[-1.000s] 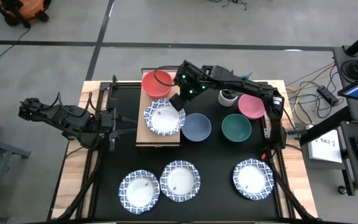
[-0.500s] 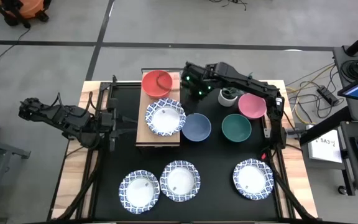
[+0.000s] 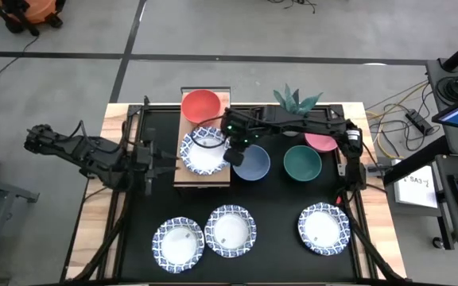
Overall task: Place and stack bowls onto a shelf
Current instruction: Put the white patterned bowl on the shelf, then stack the blue bowl on the orange bowl on the shelf
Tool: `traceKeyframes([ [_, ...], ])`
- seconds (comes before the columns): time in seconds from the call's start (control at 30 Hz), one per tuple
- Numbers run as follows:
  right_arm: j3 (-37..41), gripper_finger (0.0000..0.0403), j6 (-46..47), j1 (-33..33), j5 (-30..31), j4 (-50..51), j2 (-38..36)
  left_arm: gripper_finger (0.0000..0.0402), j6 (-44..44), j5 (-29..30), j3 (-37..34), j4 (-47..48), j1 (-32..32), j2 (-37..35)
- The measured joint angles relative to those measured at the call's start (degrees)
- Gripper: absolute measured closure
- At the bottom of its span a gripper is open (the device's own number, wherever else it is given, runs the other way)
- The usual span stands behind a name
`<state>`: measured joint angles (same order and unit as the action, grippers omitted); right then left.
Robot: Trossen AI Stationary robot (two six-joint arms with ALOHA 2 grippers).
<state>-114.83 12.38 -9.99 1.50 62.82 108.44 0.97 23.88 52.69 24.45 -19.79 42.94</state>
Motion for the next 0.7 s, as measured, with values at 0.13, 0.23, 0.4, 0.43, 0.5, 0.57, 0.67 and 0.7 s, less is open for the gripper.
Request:
traceKeyframes([
  [0.13, 0.03, 0.0394, 0.05, 0.36, 0.02, -2.69, 0.00, 0.0295, 0.00, 0.00, -0.02, -0.68, -0.01, 0.32],
  [0.23, 0.05, 0.0394, 0.14, 0.36, 0.02, -1.94, -0.27, 0.0295, 0.00, 0.00, -0.02, -0.96, -0.01, 0.35],
  [0.4, 0.11, 0.0394, -0.01, 0.93, 0.29, -1.28, -2.35, 0.0295, -0.37, 0.00, -0.02, -0.92, -0.01, 0.50],
  [0.43, 0.11, 0.0394, -0.10, 1.26, 0.39, -1.29, -2.98, 0.0295, -0.48, 0.00, -0.02, -0.92, -0.01, 0.54],
  [0.5, 0.28, 0.0394, -0.50, 2.26, 1.55, -1.37, -4.42, 0.0295, -0.66, 0.00, -0.02, -0.92, -0.01, 0.86],
  [0.57, 0.84, 0.0394, -1.09, 3.54, 3.50, -1.16, -5.94, 0.0295, -1.13, 0.00, -0.02, -0.91, -0.03, 1.20],
  [0.67, 2.72, 0.0394, -1.84, 5.88, 4.68, -1.07, -8.61, 0.0295, -1.84, 0.00, -0.02, -0.91, -0.03, 1.93],
  [0.7, 3.75, 0.0394, -1.90, 6.86, 4.74, -1.21, -9.54, 0.0295, -2.10, 0.00, -0.02, -0.90, -0.03, 2.24],
])
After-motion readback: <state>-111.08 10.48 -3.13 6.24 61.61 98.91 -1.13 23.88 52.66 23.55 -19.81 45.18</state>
